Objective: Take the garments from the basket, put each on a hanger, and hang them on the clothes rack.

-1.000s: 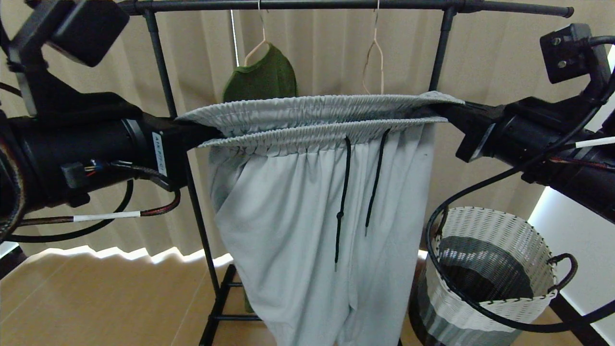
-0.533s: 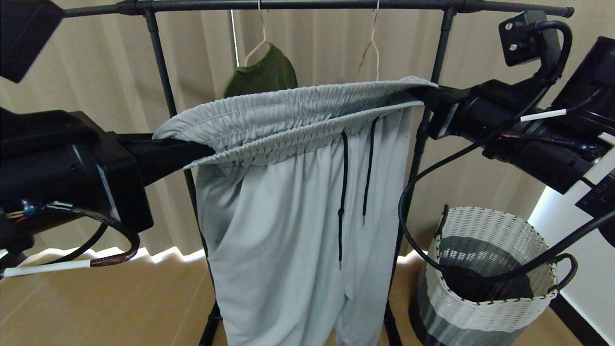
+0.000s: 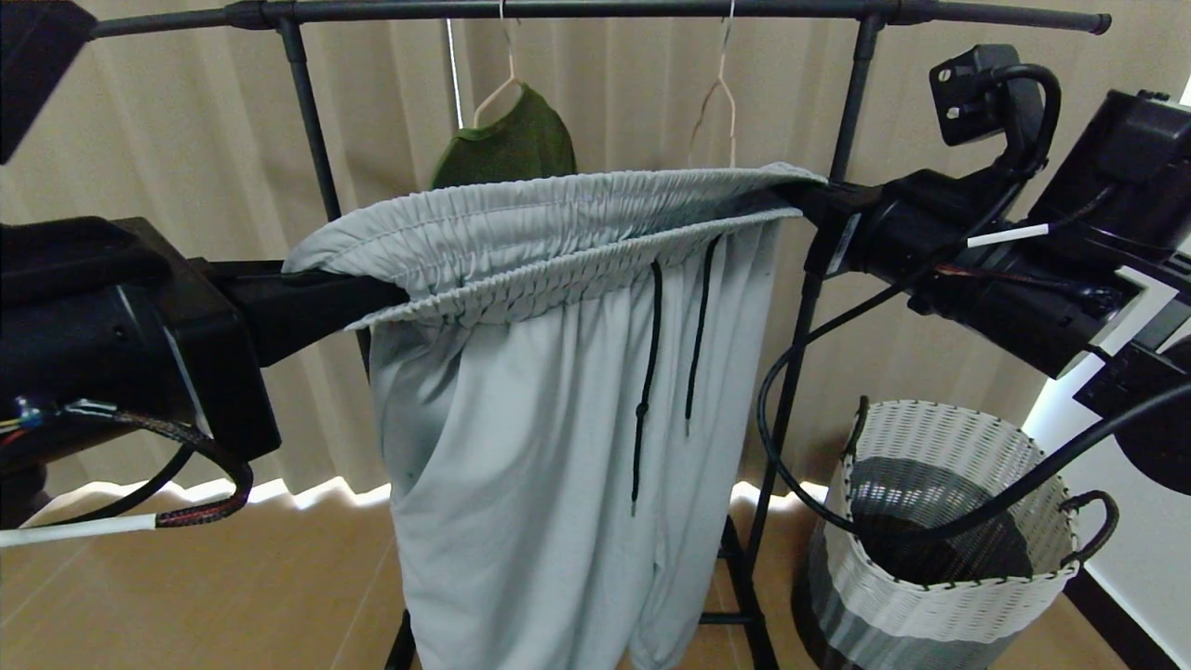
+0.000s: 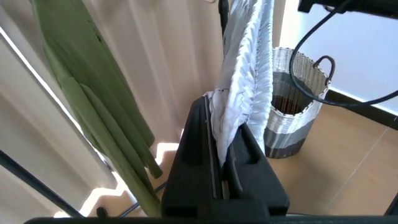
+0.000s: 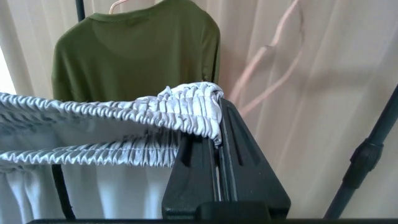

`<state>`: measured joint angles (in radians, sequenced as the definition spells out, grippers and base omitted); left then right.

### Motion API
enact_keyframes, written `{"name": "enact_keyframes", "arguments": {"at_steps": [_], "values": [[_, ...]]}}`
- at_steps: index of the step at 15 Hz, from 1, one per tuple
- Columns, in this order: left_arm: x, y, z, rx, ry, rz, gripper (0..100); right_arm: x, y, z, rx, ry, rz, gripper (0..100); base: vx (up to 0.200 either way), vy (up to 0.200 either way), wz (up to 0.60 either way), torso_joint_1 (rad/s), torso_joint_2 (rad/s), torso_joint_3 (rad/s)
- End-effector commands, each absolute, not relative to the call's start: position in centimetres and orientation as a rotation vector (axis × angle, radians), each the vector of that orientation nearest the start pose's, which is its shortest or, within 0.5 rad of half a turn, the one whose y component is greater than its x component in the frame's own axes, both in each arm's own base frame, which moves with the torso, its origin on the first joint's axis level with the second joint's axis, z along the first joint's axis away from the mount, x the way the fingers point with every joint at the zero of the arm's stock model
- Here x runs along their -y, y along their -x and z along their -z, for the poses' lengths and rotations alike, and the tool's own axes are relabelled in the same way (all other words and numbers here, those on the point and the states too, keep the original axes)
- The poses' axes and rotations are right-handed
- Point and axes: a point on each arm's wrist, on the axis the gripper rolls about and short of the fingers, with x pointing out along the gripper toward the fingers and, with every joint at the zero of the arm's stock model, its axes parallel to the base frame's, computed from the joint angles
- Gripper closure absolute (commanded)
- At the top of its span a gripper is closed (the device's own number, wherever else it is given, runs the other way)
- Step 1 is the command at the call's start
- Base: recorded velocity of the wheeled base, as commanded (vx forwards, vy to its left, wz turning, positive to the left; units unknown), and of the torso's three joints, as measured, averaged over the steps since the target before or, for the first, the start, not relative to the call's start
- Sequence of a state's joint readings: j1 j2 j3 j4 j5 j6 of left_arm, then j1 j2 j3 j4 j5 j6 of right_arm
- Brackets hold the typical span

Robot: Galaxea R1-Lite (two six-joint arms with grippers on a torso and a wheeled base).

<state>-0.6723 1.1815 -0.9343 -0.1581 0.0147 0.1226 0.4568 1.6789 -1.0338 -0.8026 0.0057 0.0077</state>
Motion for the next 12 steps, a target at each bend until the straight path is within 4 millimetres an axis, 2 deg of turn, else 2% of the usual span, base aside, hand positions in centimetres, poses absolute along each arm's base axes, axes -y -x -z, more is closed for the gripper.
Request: {"name": "enact_keyframes", "arguments": {"at_steps": [1,3,6,8,9,12], "values": [[11.0,-13.9,-29.9,-0.048,-0.15,0.661,100,-13.8,-28.2,-26.8,0.146,-0.042,-0.455,100,0.0,0.0,0.0,0.0,0.0,0.0],[11.0,-13.9,-29.9,-0.045,-0.149,0.659,100,-13.4,-27.6,-27.1,0.151,-0.042,-0.446,100,0.0,0.0,0.0,0.0,0.0,0.0],[12.0,-15.6,-30.5,-0.047,-0.152,0.643,100,-11.5,-25.0,-28.0,0.166,-0.009,-0.417,100,0.0,0.0,0.0,0.0,0.0,0.0],[13.4,-17.4,-31.6,-0.031,-0.146,0.64,100,-9.7,-22.5,-28.0,0.146,0.062,-0.392,100,0.0,0.0,0.0,0.0,0.0,0.0],[13.7,-17.8,-31.8,-0.028,-0.145,0.638,100,-9.5,-22.0,-28.1,0.145,0.064,-0.392,100,0.0,0.0,0.0,0.0,0.0,0.0],[16.7,-21.8,-32.0,-0.045,-0.149,0.627,100,-7.7,-17.4,-28.3,0.131,0.067,-0.413,100,0.0,0.0,0.0,0.0,0.0,0.0]]}}
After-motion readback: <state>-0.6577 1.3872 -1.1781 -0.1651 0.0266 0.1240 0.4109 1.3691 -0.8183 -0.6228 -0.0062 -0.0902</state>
